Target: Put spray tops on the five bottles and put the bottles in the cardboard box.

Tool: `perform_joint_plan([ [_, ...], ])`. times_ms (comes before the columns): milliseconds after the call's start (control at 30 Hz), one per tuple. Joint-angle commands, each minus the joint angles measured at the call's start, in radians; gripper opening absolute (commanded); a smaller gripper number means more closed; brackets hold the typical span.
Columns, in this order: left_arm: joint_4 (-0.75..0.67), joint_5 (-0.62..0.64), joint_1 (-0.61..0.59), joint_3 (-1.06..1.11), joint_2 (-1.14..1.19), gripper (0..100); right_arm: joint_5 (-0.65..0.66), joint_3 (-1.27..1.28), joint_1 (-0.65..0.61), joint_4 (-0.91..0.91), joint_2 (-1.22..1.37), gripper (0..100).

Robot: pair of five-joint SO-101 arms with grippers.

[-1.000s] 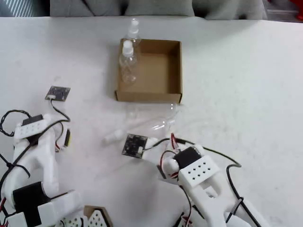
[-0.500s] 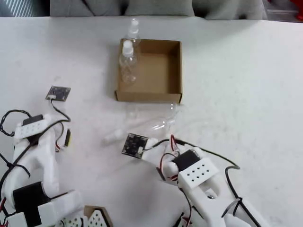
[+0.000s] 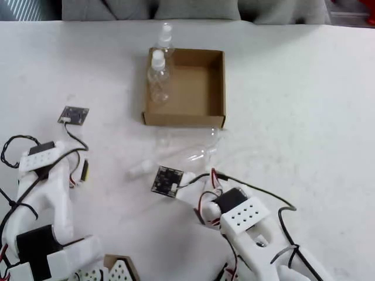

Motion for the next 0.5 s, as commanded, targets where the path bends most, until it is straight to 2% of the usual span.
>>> perform_joint_plan([
  [0, -0.005, 0.005, 0.018, -0.044, -0.001, 5, -0.008, -0.008, -0.004, -0.015, -0.007, 34.0],
  [200, -0.005, 0.005, 0.018, -0.044, -0.001, 5, -0.008, -0.012, -0.002, -0.038, 0.024, 34.0],
  [467, -0.005, 0.005, 0.018, -0.044, -0.001, 5, -0.003, -0.106, 0.019, -0.067, 0.252, 34.0],
])
